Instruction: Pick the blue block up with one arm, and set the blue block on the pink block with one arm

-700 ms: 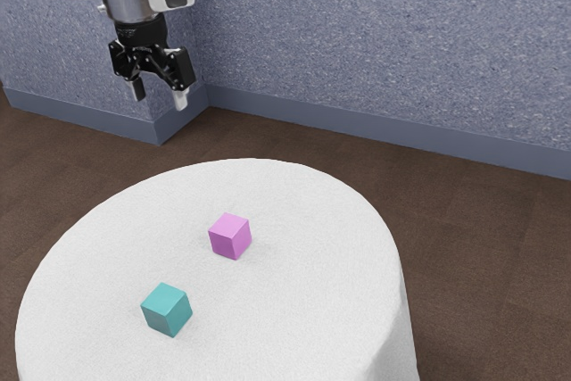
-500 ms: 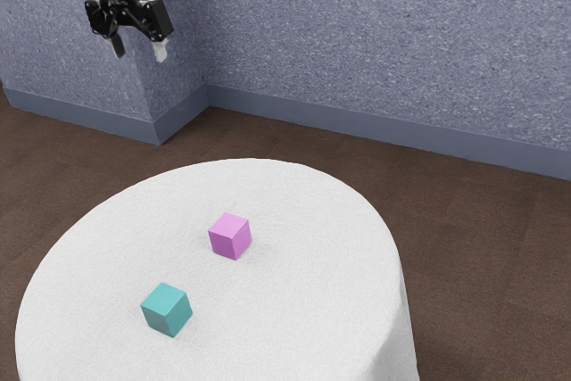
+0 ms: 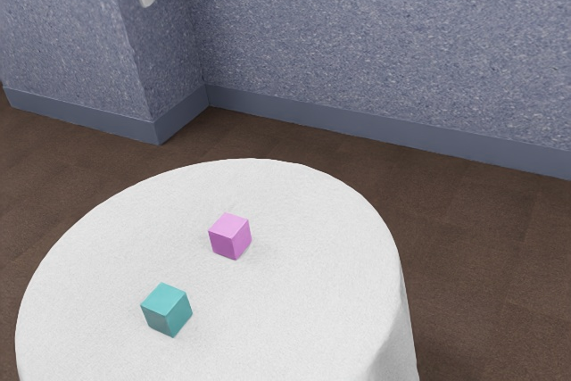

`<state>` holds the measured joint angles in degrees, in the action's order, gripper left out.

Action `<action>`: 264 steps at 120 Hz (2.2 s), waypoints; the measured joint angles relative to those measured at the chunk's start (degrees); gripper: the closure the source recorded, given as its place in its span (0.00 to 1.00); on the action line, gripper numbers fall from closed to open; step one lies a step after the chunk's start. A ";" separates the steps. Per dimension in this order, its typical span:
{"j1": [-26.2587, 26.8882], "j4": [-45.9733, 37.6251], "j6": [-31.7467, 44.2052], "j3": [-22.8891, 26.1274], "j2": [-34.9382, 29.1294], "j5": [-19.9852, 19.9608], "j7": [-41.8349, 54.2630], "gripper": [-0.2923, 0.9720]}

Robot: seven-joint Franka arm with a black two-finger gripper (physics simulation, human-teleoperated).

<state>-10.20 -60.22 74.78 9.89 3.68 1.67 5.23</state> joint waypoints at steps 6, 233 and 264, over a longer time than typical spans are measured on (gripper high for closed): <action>2.51 0.02 -0.06 2.41 0.61 3.26 -0.16 0.23; 4.69 -92.40 73.85 -1.13 -10.37 -1.94 -2.49 0.23; 4.68 -93.15 75.30 -1.19 -8.88 -2.42 -2.48 0.23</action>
<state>-5.52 -153.37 150.08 8.70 -5.21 -0.75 2.75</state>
